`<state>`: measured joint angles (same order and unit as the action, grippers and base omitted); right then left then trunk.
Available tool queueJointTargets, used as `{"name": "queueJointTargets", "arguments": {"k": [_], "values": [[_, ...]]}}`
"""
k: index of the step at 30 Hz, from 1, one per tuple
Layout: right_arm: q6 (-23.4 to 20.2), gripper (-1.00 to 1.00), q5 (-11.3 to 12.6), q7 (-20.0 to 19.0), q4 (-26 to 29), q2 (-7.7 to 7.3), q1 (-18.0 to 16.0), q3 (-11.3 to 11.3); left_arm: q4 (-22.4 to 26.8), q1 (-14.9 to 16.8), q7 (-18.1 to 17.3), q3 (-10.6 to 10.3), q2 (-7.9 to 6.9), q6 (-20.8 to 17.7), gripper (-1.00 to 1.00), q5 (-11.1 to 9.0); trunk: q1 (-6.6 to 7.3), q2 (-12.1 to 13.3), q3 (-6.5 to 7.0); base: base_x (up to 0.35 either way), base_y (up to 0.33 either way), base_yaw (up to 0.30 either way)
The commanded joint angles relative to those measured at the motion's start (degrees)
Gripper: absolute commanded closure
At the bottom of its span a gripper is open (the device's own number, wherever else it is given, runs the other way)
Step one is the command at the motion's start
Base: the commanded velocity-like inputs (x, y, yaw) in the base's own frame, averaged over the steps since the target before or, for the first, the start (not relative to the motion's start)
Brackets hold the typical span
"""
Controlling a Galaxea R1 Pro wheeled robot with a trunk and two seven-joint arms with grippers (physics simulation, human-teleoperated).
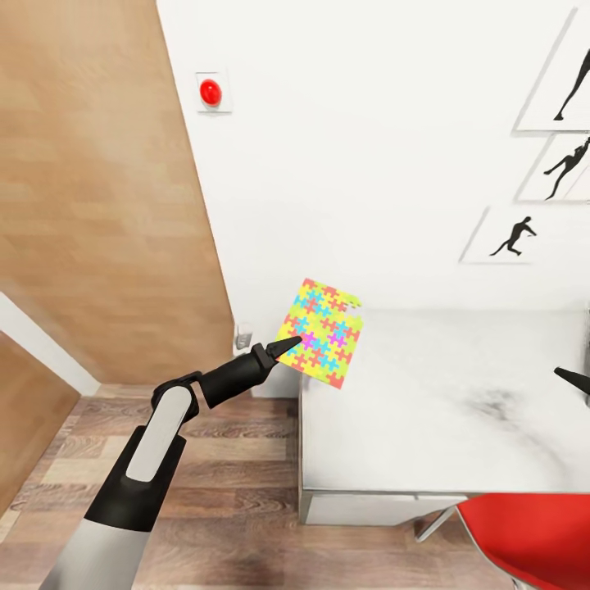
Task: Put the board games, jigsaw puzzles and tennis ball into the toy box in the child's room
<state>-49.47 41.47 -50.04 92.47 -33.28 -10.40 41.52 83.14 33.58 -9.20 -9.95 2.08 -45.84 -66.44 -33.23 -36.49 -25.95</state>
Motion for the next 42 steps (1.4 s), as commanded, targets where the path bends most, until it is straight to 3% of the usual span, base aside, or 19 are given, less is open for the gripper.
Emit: {"name": "queueJointTargets", "arguments": {"k": [1, 10, 22, 42], "values": [[-0.27, -1.0, 0.01, -0.14, -0.01, -0.01, -0.05, 0.05, 0.0, 0.05, -0.21, 0.07, 0.03, -0.22, 1.0, 0.17, -0.02, -0.06, 0.03, 0.0, -0.082, 0.0], [-0.27, -1.0, 0.01, -0.34, -0.01, -0.05, -0.03, 0.2, 0.0, 0.01, -0.14, -0.02, 0.03, -0.22, 1.0, 0.17, -0.02, -0.06, 0.87, -0.04, -0.172, 0.0], [-0.27, -1.0, 0.01, -5.31, -0.01, -0.07, 0.02, 0.76, 0.05, -0.01, -0.26, 0.17, 0.03, -0.24, 1.0, 0.17, -0.02, -0.06, 2.0, -0.057, -0.104, 0.0], [-0.24, -1.0, -0.02, -5.59, -0.01, 0.0, -0.05, 0.76, 0.09, -0.01, -0.29, 0.2, 0.03, -0.22, 1.0, 0.17, -0.02, -0.06, 3.87, -0.002, -0.003, 0.0]]}}
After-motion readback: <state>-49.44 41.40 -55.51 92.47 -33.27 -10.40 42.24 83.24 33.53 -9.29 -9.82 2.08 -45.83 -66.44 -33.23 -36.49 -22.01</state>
